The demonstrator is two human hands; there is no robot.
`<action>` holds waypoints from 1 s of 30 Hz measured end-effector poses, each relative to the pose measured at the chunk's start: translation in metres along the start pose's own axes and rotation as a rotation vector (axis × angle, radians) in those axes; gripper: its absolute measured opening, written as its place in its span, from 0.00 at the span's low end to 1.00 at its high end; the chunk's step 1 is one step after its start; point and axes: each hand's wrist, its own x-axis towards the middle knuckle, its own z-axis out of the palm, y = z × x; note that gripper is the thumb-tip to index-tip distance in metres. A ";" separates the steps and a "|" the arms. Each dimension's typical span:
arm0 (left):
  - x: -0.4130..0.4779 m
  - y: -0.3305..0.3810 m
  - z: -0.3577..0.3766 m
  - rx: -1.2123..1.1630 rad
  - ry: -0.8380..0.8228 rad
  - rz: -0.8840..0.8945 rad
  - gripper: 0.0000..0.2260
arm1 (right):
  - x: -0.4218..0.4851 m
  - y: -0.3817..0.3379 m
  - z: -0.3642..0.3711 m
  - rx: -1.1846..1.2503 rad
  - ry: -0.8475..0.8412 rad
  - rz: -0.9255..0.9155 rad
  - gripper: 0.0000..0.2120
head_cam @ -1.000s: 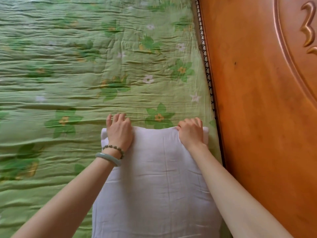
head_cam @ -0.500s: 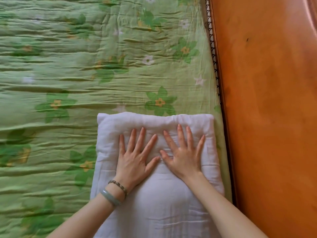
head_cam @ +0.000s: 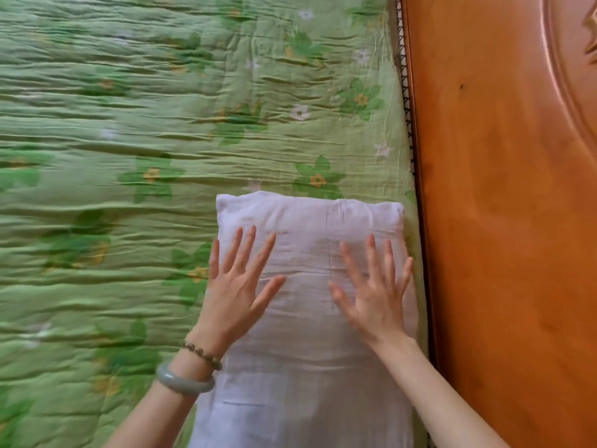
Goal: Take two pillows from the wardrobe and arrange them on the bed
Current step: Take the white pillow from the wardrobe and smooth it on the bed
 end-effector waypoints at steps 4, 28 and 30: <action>-0.054 0.006 0.031 0.010 -0.184 -0.049 0.35 | -0.044 -0.004 0.024 -0.096 -0.161 0.000 0.32; -0.089 -0.027 0.029 -0.454 0.098 -0.617 0.29 | -0.064 0.040 0.010 0.494 0.145 0.361 0.23; -0.100 -0.044 0.032 -0.692 0.132 -0.961 0.23 | -0.081 0.053 0.008 0.607 0.250 0.697 0.23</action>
